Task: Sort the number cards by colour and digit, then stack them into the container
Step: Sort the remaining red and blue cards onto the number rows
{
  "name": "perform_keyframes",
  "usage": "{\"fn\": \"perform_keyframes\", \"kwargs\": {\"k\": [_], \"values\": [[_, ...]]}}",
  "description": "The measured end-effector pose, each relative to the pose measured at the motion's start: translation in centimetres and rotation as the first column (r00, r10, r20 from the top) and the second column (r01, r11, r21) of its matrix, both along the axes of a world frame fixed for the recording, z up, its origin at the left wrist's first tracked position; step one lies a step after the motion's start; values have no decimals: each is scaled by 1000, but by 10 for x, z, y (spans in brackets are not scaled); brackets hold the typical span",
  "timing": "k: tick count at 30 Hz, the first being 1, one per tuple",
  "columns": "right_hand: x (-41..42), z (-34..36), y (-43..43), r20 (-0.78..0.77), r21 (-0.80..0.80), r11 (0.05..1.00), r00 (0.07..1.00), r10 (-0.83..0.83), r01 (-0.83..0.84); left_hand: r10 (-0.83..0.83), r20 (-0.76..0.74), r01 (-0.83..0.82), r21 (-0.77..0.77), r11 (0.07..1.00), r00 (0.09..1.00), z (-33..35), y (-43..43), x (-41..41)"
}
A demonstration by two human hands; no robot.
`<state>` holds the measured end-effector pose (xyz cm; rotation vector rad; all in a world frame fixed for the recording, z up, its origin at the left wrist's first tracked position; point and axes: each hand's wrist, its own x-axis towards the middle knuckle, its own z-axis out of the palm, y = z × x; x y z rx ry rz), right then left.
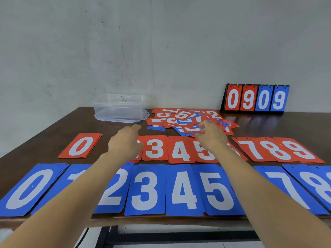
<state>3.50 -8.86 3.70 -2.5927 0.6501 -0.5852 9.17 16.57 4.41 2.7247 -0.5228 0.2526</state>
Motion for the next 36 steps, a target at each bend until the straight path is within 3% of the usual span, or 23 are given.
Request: {"fn": "perform_keyframes", "kwargs": {"k": [12,19,24,27,30,36], "values": [[18,-1,-84,-131,27,982,975,-180,185,-132,-73,131,-20,991,989,-8,-91,89],[69,-4,-114,-191,30,988,971,-144,153,-113,-111,102,-103,990,987,-13,-145,132],[122,-15,-124,-147,-27,987,976,-162,159,-100,-132,79,-154,985,986,-25,-181,168],[148,-21,-125,-237,-47,984,955,-179,173,-86,-151,61,-167,984,985,-31,-206,183],[161,-25,-124,-330,-72,979,922,-204,191,-38,-202,12,-130,991,979,-36,-229,196],[171,-31,-139,-339,-3,977,919,-200,211,82,-245,-64,80,995,966,-42,-254,210]]}}
